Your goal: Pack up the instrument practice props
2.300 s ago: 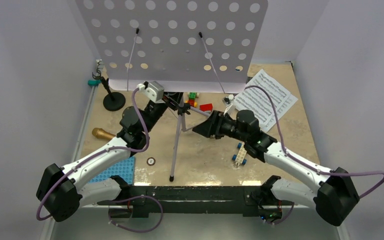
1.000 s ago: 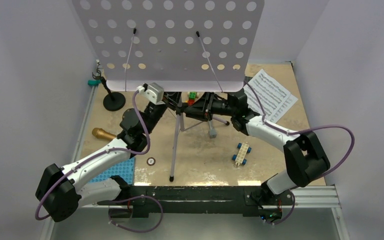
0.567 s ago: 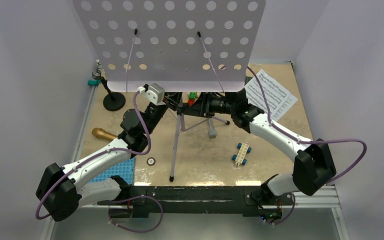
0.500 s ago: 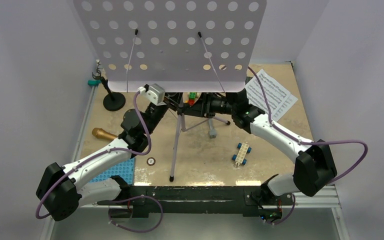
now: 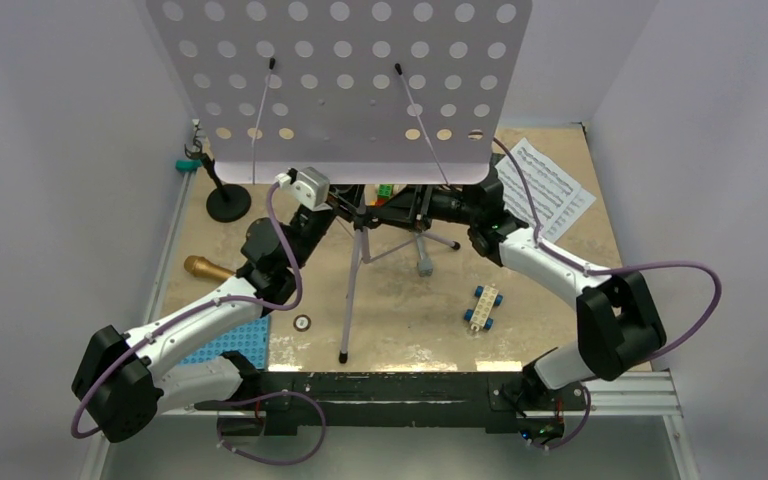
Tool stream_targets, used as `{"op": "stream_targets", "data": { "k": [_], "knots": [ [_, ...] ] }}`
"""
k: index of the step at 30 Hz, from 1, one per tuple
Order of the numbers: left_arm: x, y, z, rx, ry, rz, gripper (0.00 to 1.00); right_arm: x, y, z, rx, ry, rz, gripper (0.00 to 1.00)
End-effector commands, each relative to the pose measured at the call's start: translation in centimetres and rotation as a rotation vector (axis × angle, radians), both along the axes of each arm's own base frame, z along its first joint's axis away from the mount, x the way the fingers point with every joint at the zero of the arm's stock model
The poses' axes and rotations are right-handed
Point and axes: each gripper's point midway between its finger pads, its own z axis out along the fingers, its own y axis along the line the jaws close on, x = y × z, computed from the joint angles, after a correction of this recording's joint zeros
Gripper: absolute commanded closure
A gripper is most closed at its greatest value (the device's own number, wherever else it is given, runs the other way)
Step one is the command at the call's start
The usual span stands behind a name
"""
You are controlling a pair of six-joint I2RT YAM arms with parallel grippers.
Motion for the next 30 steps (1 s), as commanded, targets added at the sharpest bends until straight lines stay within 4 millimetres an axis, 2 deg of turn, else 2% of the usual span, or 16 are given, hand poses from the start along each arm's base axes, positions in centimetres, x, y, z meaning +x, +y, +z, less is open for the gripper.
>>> {"op": "stream_targets", "data": {
  "k": [1, 8, 10, 14, 17, 22, 24, 27, 30],
  "knots": [
    [0.4, -0.8, -6.0, 0.14, 0.136, -0.011, 1.0, -0.6, 0.9, 2.6, 0.075, 0.015, 0.076, 0.48],
    [0.5, -0.8, -6.0, 0.141, 0.135, -0.01, 1.0, -1.2, 0.3, 1.7, 0.01, 0.034, 0.063, 0.44],
    [0.5, -0.8, -6.0, 0.141, 0.135, -0.011, 1.0, -1.3, 0.3, 1.5, 0.0, 0.039, 0.06, 0.45],
    [0.5, -1.1, -6.0, 0.14, 0.139, -0.022, 1.0, -1.0, 0.8, 1.3, 0.004, 0.06, 0.078, 0.59],
    [0.4, -1.4, -6.1, 0.142, 0.142, -0.027, 1.0, -0.4, 1.2, 1.9, 0.02, 0.059, 0.077, 0.74],
    [0.3, -1.6, -6.4, 0.147, 0.147, -0.035, 1.0, -0.1, 1.8, 2.9, 0.035, 0.032, 0.108, 0.9],
    [0.3, -1.7, -6.5, 0.149, 0.148, -0.032, 1.0, -0.3, 1.7, 3.2, 0.032, -0.011, 0.121, 1.0],
    [0.4, -1.6, -6.7, 0.153, 0.154, -0.029, 1.0, -1.2, 1.8, 3.3, -0.013, -0.171, 0.151, 1.0],
    [0.5, -1.6, -6.9, 0.142, 0.167, -0.023, 1.0, -1.2, 1.8, 1.6, -0.209, -0.41, 0.085, 1.0]
  ]
}}
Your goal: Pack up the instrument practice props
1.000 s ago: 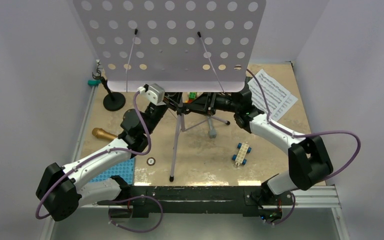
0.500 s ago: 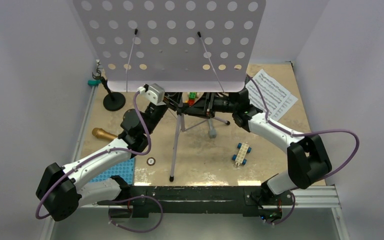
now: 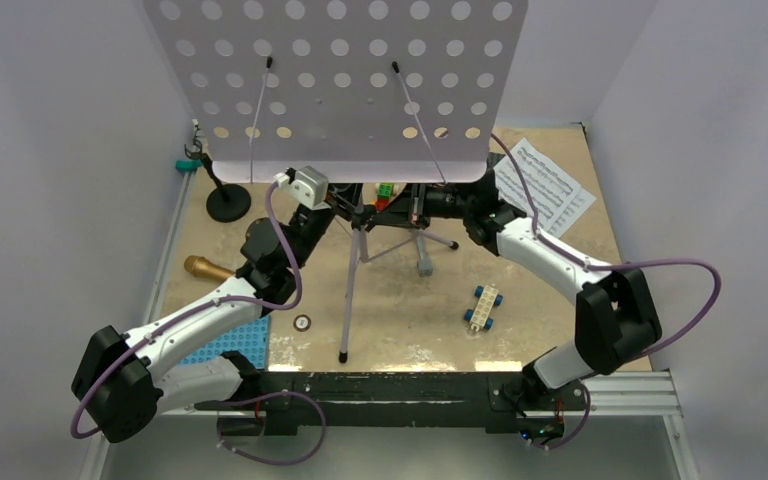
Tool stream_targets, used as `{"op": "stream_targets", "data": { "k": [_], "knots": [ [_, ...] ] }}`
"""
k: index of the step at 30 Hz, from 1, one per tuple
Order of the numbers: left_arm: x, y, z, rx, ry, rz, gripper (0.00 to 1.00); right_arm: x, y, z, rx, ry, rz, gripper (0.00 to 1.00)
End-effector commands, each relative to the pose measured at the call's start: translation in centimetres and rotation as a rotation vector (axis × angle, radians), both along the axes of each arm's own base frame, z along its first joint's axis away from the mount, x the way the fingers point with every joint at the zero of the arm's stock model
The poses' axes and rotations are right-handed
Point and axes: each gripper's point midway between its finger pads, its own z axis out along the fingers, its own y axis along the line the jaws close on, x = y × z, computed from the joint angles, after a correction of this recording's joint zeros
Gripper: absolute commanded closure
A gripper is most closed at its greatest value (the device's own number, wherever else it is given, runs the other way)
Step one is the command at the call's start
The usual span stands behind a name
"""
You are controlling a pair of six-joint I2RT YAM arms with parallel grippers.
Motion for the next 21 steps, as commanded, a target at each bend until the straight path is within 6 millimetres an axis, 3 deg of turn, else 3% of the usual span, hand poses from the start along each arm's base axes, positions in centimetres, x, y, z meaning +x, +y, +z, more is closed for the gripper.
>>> {"op": "stream_targets", "data": {
  "k": [1, 5, 11, 17, 21],
  "knots": [
    [0.3, -1.9, -6.9, 0.138, 0.166, -0.046, 1.0, -0.6, 1.2, 1.9, -0.184, -0.569, -0.013, 1.0],
    [0.2, -2.0, -7.1, 0.124, 0.183, -0.053, 1.0, -0.3, 0.9, -0.8, -0.36, -0.864, -0.076, 1.0],
    [0.2, -2.1, -7.4, 0.117, 0.206, -0.064, 1.0, 0.5, 0.5, -2.7, -0.584, -1.213, -0.127, 1.0],
    [0.0, -2.5, -7.7, 0.113, 0.226, -0.084, 1.0, 0.3, -0.2, -4.3, -1.027, -1.748, -0.181, 1.0],
    [0.1, -2.6, -8.1, 0.112, 0.236, -0.087, 1.0, 0.3, -1.5, -4.6, -1.143, -1.808, -0.228, 1.0]
  ]
}}
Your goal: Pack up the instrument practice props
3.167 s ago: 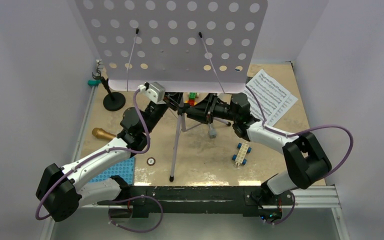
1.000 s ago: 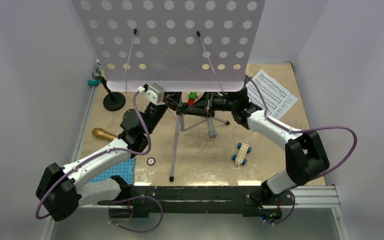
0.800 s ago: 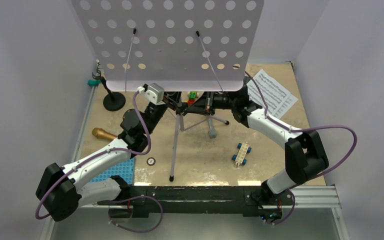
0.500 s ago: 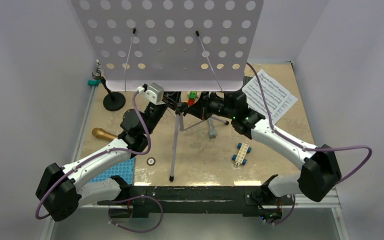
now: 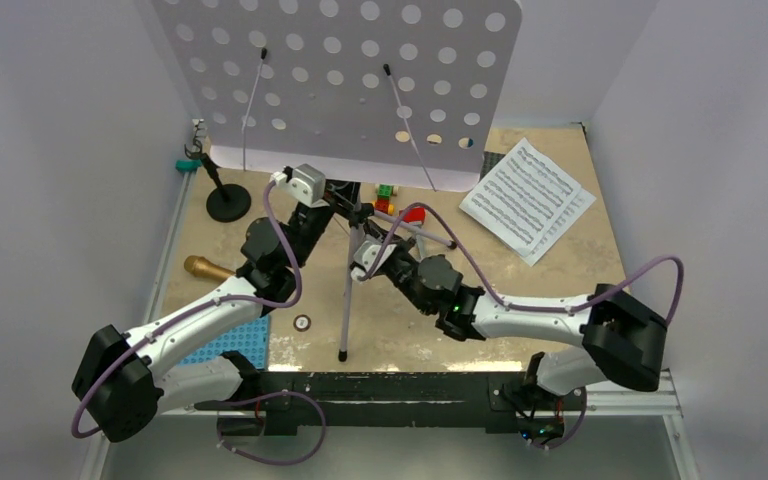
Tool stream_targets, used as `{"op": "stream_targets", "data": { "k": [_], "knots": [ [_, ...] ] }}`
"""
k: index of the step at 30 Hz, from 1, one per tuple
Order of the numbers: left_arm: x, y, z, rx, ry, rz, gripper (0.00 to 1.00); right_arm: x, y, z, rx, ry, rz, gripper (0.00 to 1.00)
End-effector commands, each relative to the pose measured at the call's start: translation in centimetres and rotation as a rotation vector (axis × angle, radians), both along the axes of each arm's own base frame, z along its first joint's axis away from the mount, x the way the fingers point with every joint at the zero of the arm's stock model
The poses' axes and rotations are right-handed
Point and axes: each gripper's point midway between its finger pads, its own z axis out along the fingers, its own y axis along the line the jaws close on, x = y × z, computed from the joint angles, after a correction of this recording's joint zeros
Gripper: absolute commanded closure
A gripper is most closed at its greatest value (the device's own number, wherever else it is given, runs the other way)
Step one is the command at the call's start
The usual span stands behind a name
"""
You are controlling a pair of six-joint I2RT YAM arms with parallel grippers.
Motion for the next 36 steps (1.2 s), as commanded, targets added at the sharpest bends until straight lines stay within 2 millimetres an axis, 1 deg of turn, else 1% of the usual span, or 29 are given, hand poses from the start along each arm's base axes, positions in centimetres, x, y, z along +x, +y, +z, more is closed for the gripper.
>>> {"op": "stream_targets", "data": {
  "k": [1, 3, 5, 6, 7, 8, 9, 10, 11, 13, 15, 16, 17, 18, 20, 21, 22, 26, 28, 30, 33, 34, 36],
  "knots": [
    [-0.2, -2.9, -8.0, 0.129, 0.217, -0.108, 1.0, 1.3, -2.9, -4.7, -0.301, -0.115, -0.172, 1.0],
    [-0.2, -3.0, -8.0, 0.128, 0.219, -0.111, 1.0, 0.8, -3.4, -4.0, -0.245, -0.078, -0.172, 1.0],
    [-0.1, -3.0, -7.9, 0.128, 0.219, -0.106, 1.0, 0.3, -3.8, -3.2, -0.16, 0.007, -0.174, 0.99],
    [0.0, -3.0, -7.8, 0.127, 0.218, -0.104, 1.0, -0.1, -3.9, -2.9, -0.113, 0.075, -0.168, 0.88],
    [0.0, -2.9, -7.6, 0.128, 0.215, -0.1, 1.0, -0.6, -4.0, -2.7, -0.071, 0.143, -0.163, 0.72],
    [0.0, -2.9, -7.6, 0.13, 0.214, -0.096, 1.0, -1.1, -4.2, -2.5, -0.023, 0.213, -0.156, 0.61],
    [0.1, -2.8, -7.5, 0.131, 0.211, -0.091, 1.0, -1.7, -4.3, -2.2, 0.023, 0.265, -0.149, 0.51],
    [0.2, -2.8, -7.4, 0.132, 0.211, -0.085, 1.0, -2.2, -4.6, -2.2, 0.062, 0.316, -0.144, 0.43],
    [0.2, -2.7, -7.3, 0.134, 0.208, -0.082, 1.0, -3.0, -4.5, -2.2, 0.121, 0.385, -0.121, 0.35],
    [0.3, -2.5, -7.2, 0.135, 0.206, -0.072, 1.0, -4.8, -4.1, -2.4, 0.184, 0.5, -0.052, 0.22],
    [0.3, -2.3, -7.0, 0.132, 0.202, -0.063, 1.0, -6.7, -3.6, -2.9, 0.253, 0.639, 0.014, 0.19],
    [0.3, -2.2, -6.8, 0.13, 0.2, -0.061, 1.0, -8.0, -2.9, -3.3, 0.288, 0.745, 0.078, 0.18],
    [0.2, -2.2, -6.7, 0.128, 0.198, -0.06, 1.0, -8.8, -2.5, -3.8, 0.326, 0.86, 0.113, 0.19],
    [0.2, -2.2, -6.6, 0.126, 0.196, -0.06, 1.0, -9.3, -2.2, -4.3, 0.366, 0.97, 0.141, 0.2],
    [0.0, -2.1, -6.5, 0.12, 0.193, -0.064, 1.0, -9.2, -2.1, -4.8, 0.476, 1.161, 0.175, 0.22],
    [-0.1, -2.1, -6.3, 0.117, 0.188, -0.068, 1.0, -9.9, -1.7, -4.8, 0.515, 1.248, 0.226, 0.23],
    [-0.3, -2.1, -6.2, 0.115, 0.184, -0.072, 1.0, -9.6, -1.7, -4.9, 0.56, 1.319, 0.249, 0.23],
    [-1.1, -2.5, -6.0, 0.124, 0.166, -0.107, 1.0, -8.5, -1.7, -2.1, 0.724, 1.49, 0.393, 0.22],
    [-1.4, -2.7, -5.9, 0.13, 0.157, -0.116, 1.0, -7.2, -2.3, -0.4, 0.819, 1.526, 0.438, 0.19],
    [-1.5, -2.8, -5.8, 0.135, 0.152, -0.122, 1.0, -6.0, -2.5, 1.1, 0.87, 1.584, 0.477, 0.15],
    [-1.6, -3.0, -6.0, 0.147, 0.148, -0.128, 1.0, -3.7, -2.7, 2.5, 0.928, 1.62, 0.483, 0.13],
    [-1.7, -3.1, -6.0, 0.149, 0.146, -0.128, 1.0, -3.0, -2.5, 2.6, 0.941, 1.64, 0.484, 0.13],
    [-1.7, -3.1, -6.1, 0.156, 0.144, -0.128, 1.0, -2.2, -2.2, 3.7, 0.95, 1.647, 0.517, 0.15]
  ]
}}
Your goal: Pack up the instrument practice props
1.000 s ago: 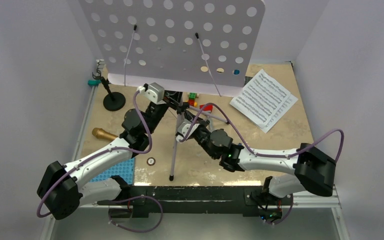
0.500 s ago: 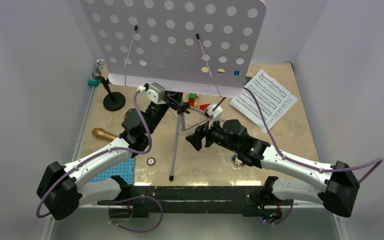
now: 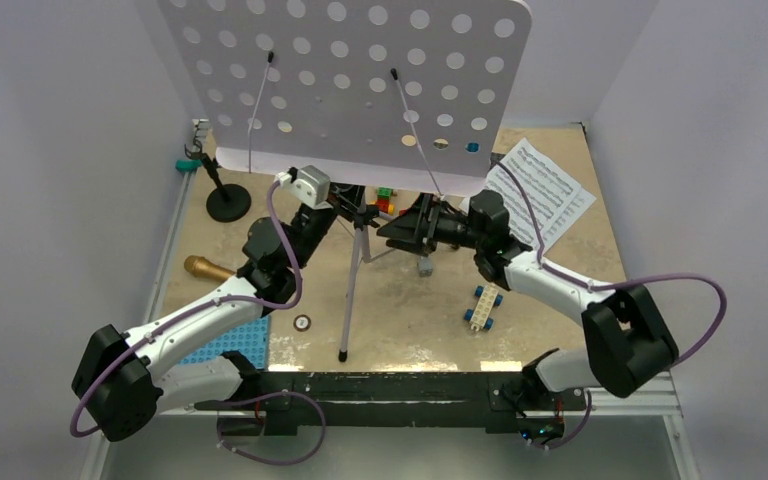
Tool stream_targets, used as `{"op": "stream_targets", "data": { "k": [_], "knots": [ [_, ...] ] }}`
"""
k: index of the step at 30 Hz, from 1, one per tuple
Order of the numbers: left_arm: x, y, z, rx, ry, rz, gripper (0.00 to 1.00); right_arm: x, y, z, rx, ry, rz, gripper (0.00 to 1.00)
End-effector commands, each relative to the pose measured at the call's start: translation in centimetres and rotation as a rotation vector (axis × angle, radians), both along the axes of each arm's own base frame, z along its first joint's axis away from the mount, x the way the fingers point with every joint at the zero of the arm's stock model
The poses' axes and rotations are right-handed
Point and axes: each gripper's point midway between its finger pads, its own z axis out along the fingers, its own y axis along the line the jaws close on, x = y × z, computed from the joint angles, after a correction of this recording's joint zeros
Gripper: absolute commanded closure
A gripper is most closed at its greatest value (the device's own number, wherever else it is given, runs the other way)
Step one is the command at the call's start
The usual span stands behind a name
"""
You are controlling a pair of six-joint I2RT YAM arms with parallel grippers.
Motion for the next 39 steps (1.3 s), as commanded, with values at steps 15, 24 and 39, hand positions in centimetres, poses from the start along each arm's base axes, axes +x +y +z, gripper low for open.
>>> {"op": "stream_targets", "data": {
  "k": [15, 24, 39],
  "knots": [
    [-0.5, -2.7, -7.1, 0.179, 0.145, -0.08, 1.0, 1.8, 2.2, 5.4, 0.135, 0.043, 0.131, 0.52],
    [-0.4, -2.5, -7.7, 0.177, 0.16, -0.059, 1.0, 3.0, 3.0, 6.3, 0.142, 0.05, 0.147, 0.61],
    [-0.5, -2.3, -7.9, 0.186, 0.158, -0.054, 1.0, 3.6, 2.8, 6.7, 0.11, -0.015, 0.159, 0.96]
  ]
}}
